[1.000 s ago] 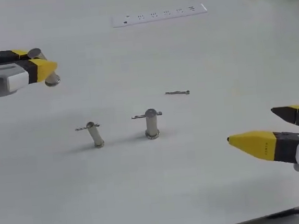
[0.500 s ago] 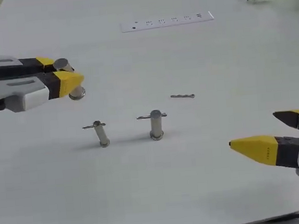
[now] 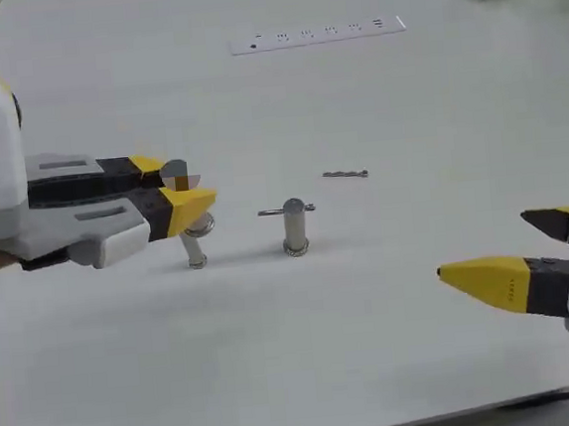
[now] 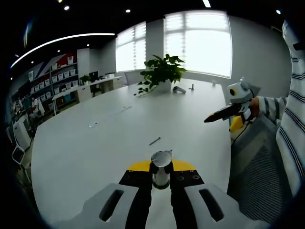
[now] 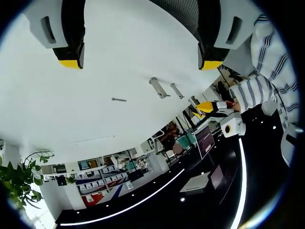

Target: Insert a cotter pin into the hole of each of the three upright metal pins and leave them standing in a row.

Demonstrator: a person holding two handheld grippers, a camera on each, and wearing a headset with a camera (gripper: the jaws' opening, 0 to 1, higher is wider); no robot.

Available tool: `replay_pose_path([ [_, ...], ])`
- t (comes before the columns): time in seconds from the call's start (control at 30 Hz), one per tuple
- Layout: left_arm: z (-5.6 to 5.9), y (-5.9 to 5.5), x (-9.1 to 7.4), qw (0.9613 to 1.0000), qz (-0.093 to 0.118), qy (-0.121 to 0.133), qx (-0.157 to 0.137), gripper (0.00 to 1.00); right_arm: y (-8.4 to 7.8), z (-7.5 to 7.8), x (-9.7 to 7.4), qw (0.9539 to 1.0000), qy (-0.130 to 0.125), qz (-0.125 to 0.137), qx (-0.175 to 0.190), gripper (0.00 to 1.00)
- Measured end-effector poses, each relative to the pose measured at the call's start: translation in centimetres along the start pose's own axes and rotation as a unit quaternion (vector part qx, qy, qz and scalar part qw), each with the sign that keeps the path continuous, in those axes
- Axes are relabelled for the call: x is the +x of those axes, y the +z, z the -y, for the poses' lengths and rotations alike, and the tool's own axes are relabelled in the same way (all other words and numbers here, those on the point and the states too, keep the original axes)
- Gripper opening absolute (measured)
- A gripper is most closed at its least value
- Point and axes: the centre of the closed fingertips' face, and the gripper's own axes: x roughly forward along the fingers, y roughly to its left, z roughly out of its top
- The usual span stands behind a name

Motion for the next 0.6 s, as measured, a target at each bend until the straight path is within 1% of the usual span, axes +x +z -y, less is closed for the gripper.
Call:
replay_pose_path([
  [0.07, 0.4, -0.2, 0.3, 1.0, -0.004, -0.004, 0.002, 0.09, -0.1, 0.1, -0.1, 1.0, -0.001, -0.001, 0.001, 0.98],
  [0.13, 1.3, -0.4, 0.8, 0.9999, -0.01, -0.006, 0.007, 0.09, -0.2, 0.1, -0.1, 1.0, -0.001, -0.002, -0.001, 0.98],
  [0.27, 2.5, -1.2, 1.4, 0.9995, -0.022, -0.015, 0.015, 0.09, -0.2, 0.2, -0.2, 1.0, -0.002, -0.002, -0.001, 0.98],
  [0.37, 2.5, -2.0, 1.9, 0.9992, -0.029, -0.021, 0.017, 0.09, -0.3, 0.2, -0.2, 1.0, -0.002, -0.002, 0.0, 0.98],
  [0.6, 3.5, -3.1, 3.0, 0.9987, -0.04, -0.03, 0.016, 0.09, -0.6, 0.2, -0.4, 1.0, -0.002, -0.005, 0.0, 0.98],
])
